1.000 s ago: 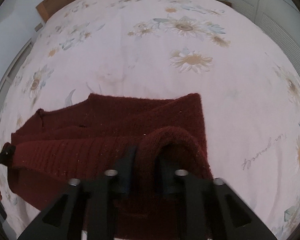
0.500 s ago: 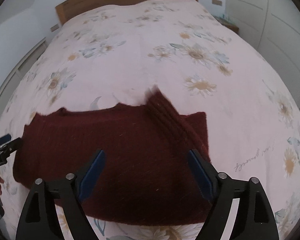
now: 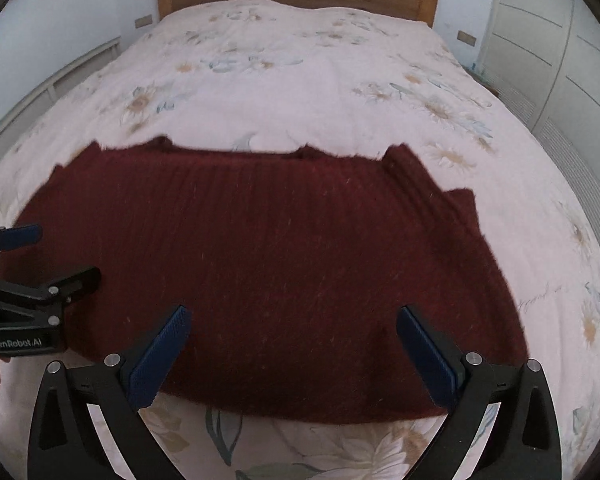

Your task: Fold small clothes

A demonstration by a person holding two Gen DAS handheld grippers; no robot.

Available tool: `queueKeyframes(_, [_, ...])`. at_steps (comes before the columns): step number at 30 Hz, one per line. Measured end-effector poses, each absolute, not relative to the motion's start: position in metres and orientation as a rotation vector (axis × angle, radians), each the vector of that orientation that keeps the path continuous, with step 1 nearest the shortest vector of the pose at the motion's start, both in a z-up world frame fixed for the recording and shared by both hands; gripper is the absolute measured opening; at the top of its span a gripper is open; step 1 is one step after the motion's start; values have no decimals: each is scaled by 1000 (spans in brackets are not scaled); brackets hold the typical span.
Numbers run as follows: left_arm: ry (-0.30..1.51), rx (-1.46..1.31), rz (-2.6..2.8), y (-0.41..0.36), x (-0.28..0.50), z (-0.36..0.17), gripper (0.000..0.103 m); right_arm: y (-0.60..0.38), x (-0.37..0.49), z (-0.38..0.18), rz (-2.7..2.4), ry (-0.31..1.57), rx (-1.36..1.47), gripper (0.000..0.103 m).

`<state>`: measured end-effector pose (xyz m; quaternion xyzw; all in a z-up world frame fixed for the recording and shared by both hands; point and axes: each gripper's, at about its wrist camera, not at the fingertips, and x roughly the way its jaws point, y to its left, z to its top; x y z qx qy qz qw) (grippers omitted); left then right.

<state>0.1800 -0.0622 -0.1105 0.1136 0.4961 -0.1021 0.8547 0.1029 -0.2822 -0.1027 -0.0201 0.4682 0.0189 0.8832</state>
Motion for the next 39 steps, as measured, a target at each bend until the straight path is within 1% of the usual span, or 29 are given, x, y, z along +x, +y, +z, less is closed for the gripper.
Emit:
queueKeyframes(2, [1063, 243, -212, -62, 177, -123, 102, -281, 103, -114, 36, 991, -61, 103])
queueKeyframes(6, [1050, 213, -203, -46, 173, -127, 102, -300, 104, -128, 8, 1010, -58, 103])
queueKeyframes(9, [1031, 219, -167, -29, 171, -124, 102, -327, 106, -130, -10, 1023, -31, 103])
queueKeyframes(14, [1028, 142, -142, 6, 171, -123, 102, -352, 104, -128, -18, 1027, -33, 103])
queueKeyframes(19, [1026, 135, -144, 8, 169, -129, 102, -359, 102, -136, -13, 1038, 0, 103])
queueKeyframes(26, [1004, 78, -130, 12, 166, -137, 102, -357, 100, -145, 11, 1003, 6, 103])
queueKeyframes(33, [1030, 64, -133, 14, 168, -133, 102, -355, 103, -137, 3, 1035, 5, 103])
queueKeyframes(39, [1134, 59, -177, 20, 176, -113, 102, -355, 87, -110, -4, 1036, -18, 103])
